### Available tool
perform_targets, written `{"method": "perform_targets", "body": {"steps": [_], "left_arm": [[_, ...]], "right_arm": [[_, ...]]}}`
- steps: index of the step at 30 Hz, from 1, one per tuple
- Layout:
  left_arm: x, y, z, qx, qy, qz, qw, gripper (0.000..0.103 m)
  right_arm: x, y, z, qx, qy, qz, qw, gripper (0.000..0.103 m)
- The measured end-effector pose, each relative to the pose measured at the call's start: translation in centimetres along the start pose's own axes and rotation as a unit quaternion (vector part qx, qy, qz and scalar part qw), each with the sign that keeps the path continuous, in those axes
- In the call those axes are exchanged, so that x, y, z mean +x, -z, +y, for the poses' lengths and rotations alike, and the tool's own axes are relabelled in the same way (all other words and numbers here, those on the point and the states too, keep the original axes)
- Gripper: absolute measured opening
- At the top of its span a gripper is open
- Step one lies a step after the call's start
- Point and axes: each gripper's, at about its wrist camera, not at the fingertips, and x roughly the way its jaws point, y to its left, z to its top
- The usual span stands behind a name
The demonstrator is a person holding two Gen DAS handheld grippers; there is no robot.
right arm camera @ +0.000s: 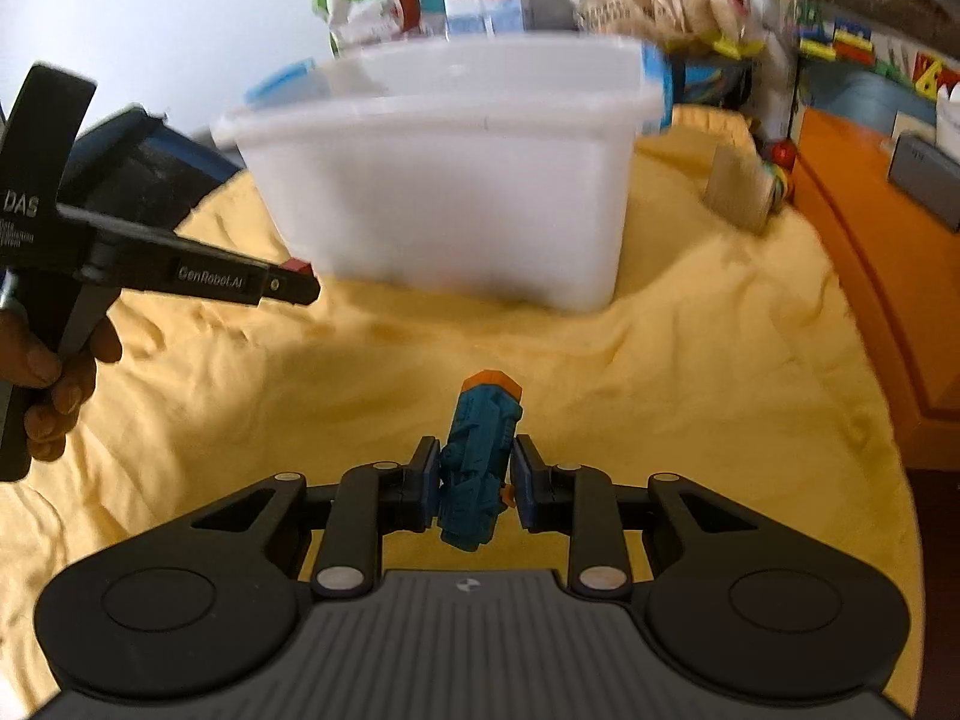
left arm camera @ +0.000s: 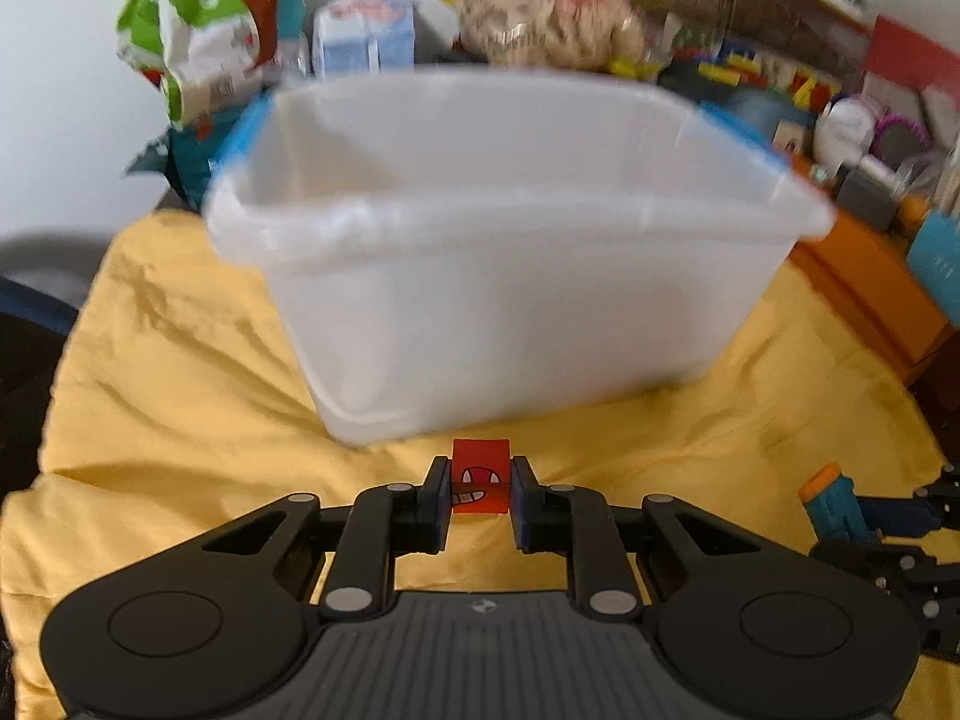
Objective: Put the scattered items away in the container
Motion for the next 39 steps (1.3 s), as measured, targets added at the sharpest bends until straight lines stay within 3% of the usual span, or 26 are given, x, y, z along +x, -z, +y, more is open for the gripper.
{"method": "perform_targets", "body": {"steps": [7, 12, 16, 20, 30, 32, 33, 34, 35, 36, 37, 39], "left_arm": [[-6.5, -4.1, 0.5, -0.001, -0.004, -0.043, 0.9991, 0.022], [-10.0, -8.5, 1.3, -0.002, -0.013, -0.062, 0.9980, 0.022], [-11.4, -11.8, 1.6, -0.008, -0.018, -0.075, 0.9970, 0.022], [-11.0, -14.3, 1.5, -0.013, -0.015, -0.076, 0.9969, 0.022], [-5.2, -16.8, 2.0, -0.029, -0.023, -0.022, 0.9991, 0.023], [-3.5, -16.9, 2.0, -0.026, -0.027, 0.001, 0.9993, 0.028], [-2.4, -16.9, 2.1, -0.025, -0.029, 0.020, 0.9991, 0.033], [-1.3, -16.8, 2.1, -0.026, -0.034, 0.041, 0.9982, 0.046], [-0.2, -16.6, 2.2, -0.026, -0.043, 0.061, 0.9969, 0.050], [0.6, -16.4, 2.2, -0.025, -0.054, 0.074, 0.9955, 0.050], [1.0, -16.3, 2.3, -0.024, -0.066, 0.082, 0.9942, 0.050], [1.3, -16.0, 2.5, -0.029, -0.076, 0.088, 0.9928, 0.054]], "right_arm": [[-5.5, -6.7, 0.8, -0.007, -0.012, -0.077, 0.997, 0.029], [-7.5, -12.0, 1.2, -0.005, -0.023, -0.109, 0.994, 0.029], [-7.1, -15.1, 1.2, -0.011, -0.021, -0.114, 0.993, 0.029], [-4.6, -17.0, 0.7, 0.002, -0.028, -0.084, 0.996, 0.029], [1.4, -19.3, -1.5, 0.022, -0.020, -0.014, 0.999, 0.029], [2.6, -19.6, -2.0, 0.028, -0.017, 0.004, 0.999, 0.029], [3.2, -19.7, -2.3, 0.029, -0.014, 0.016, 0.999, 0.032], [3.9, -19.8, -2.5, 0.031, -0.009, 0.027, 0.999, 0.036], [4.4, -19.8, -2.7, 0.034, -0.006, 0.036, 0.999, 0.043], [4.8, -19.8, -2.8, 0.034, 0.000, 0.042, 0.999, 0.059], [4.9, -19.8, -2.8, 0.030, 0.004, 0.042, 0.999, 0.064], [4.9, -19.7, -2.8, 0.018, 0.010, 0.041, 0.999, 0.066]]}}
